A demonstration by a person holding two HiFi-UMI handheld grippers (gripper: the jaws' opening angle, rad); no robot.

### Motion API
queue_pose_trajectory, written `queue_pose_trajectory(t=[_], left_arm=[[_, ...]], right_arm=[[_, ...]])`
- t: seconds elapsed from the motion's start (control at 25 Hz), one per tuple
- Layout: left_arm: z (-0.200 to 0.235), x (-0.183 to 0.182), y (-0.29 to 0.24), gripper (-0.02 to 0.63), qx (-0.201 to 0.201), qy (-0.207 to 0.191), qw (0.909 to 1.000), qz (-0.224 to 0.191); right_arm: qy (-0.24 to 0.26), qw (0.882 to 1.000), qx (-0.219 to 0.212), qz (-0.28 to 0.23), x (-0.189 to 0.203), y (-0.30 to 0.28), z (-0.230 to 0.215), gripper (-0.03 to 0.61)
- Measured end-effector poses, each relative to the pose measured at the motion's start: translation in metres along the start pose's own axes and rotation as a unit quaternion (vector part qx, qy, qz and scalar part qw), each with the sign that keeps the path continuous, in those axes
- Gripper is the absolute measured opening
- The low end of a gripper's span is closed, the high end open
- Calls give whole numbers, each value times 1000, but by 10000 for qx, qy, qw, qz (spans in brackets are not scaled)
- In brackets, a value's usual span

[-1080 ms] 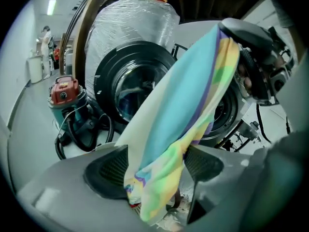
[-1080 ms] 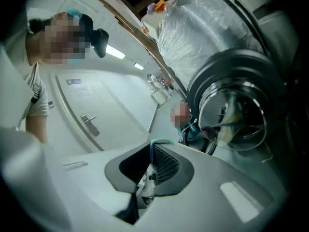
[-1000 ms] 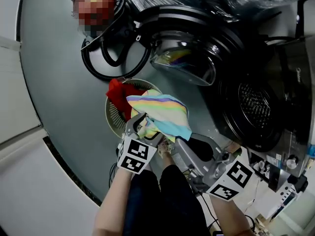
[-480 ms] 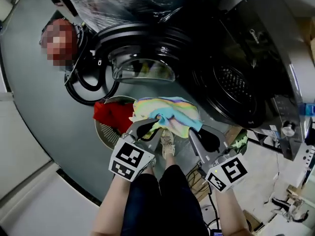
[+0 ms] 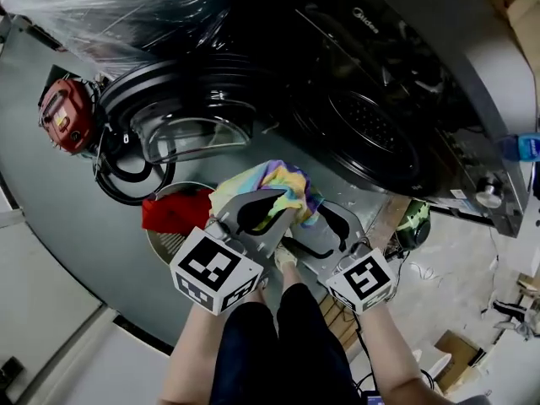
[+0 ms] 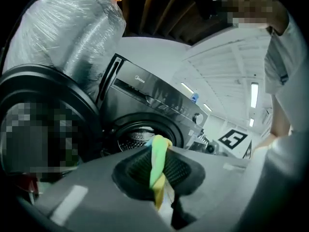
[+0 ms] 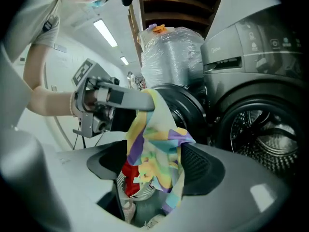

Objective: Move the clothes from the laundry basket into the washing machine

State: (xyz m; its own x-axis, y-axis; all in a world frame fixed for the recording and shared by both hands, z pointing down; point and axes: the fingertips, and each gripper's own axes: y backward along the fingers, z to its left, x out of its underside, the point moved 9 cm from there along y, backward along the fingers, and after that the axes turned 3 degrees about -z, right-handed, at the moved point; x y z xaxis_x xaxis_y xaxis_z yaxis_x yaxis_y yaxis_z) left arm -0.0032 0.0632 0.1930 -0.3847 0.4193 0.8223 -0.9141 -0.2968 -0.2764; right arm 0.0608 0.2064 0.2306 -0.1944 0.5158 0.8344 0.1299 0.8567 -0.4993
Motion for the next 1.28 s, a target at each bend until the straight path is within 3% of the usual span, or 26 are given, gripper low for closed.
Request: queue_pose_trajectory(t=[0.12,0.2,0.32,0.36,0.48,0.6,0.64,0.84,0.96,1.08,1.16,1.2,1.28], left_arm=[[-2,-4,-26,32,214,110,9996,-125],[2,-3,-42,32,267,190,9993,-167],[9,6,-62,32,223,262,9993,-132],[12,12,-68,32,192,269,9994,-133],[25,30,-84,64,122,343,9992,-140],[38,48,-98,187,4,424,9991,97],[43,56,-101,199,-38,406,9990,194],[65,88,-115,199,46,528,9974,498],[72,102,-124,198,54,604,9968,517],[82,116,-131,145,40,647,9968,473],[88,121,-135,26,38,640,9972,384],[90,122,-137,0,45,620,9975,347],[95,122,-144,0,78,578,9977,332]], right_arm=[[-302,9989,317,-155,14,-8,-28,355],[-486,9969,531,-305,23,-15,-47,314],[-787,9917,872,-527,38,-20,-70,89],[-915,9891,999,-577,44,-21,-76,78],[-1045,9815,1436,-717,56,-21,-92,66],[-848,9754,1830,-886,61,-16,-106,64],[-800,9718,1995,-970,62,-15,-111,63],[-835,9346,3131,-1464,72,-17,-166,58],[-903,9154,3575,-1617,76,-23,-205,57],[-900,9077,3757,-1636,78,-37,-231,54],[-838,9039,3841,-1686,78,-45,-246,54],[-780,9015,3897,-1711,77,-48,-254,54],[-652,8948,4055,-1748,76,-50,-272,52]])
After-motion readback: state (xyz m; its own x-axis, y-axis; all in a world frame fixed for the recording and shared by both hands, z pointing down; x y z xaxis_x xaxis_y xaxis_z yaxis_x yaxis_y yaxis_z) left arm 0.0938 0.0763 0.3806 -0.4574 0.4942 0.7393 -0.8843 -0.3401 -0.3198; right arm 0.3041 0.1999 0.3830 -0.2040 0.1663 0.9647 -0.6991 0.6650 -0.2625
